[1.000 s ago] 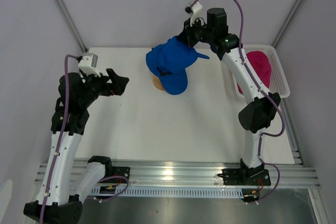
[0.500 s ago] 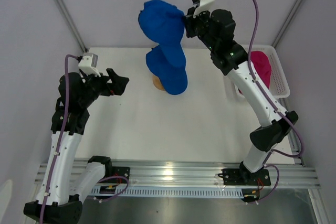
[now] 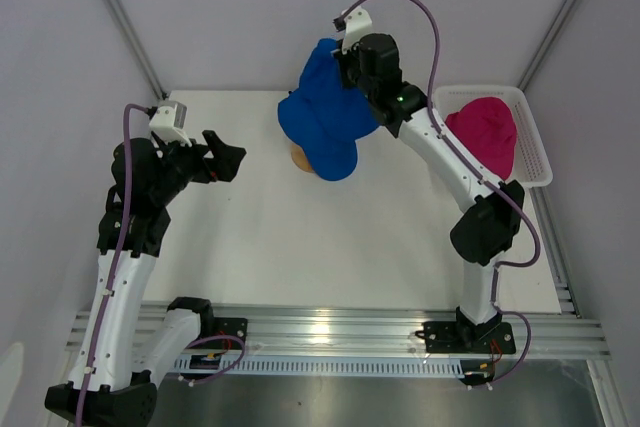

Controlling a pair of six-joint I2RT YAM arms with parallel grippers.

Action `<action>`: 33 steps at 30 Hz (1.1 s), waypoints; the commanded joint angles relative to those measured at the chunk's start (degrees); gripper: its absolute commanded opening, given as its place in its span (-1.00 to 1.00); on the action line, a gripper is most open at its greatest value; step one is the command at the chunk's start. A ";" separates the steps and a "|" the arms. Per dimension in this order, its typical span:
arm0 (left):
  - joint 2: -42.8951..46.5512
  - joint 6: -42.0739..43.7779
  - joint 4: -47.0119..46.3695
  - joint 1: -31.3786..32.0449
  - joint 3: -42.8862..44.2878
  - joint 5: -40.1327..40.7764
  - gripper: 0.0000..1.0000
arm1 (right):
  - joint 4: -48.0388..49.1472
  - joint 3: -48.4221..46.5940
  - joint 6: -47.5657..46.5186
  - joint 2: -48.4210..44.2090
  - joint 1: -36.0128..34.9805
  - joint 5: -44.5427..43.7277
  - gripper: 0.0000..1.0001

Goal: Stack the hats

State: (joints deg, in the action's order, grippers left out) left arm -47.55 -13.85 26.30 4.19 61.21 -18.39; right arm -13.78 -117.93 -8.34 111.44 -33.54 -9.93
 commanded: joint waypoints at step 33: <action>0.35 1.37 -0.91 -0.76 1.54 -1.38 0.99 | 5.88 17.38 -1.42 -5.71 3.65 18.72 -1.00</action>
State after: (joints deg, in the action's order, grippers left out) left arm -47.57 -13.85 26.30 4.19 61.21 -18.48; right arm -9.41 -98.37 -10.15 105.06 -31.66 8.25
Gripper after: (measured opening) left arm 0.994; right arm 0.008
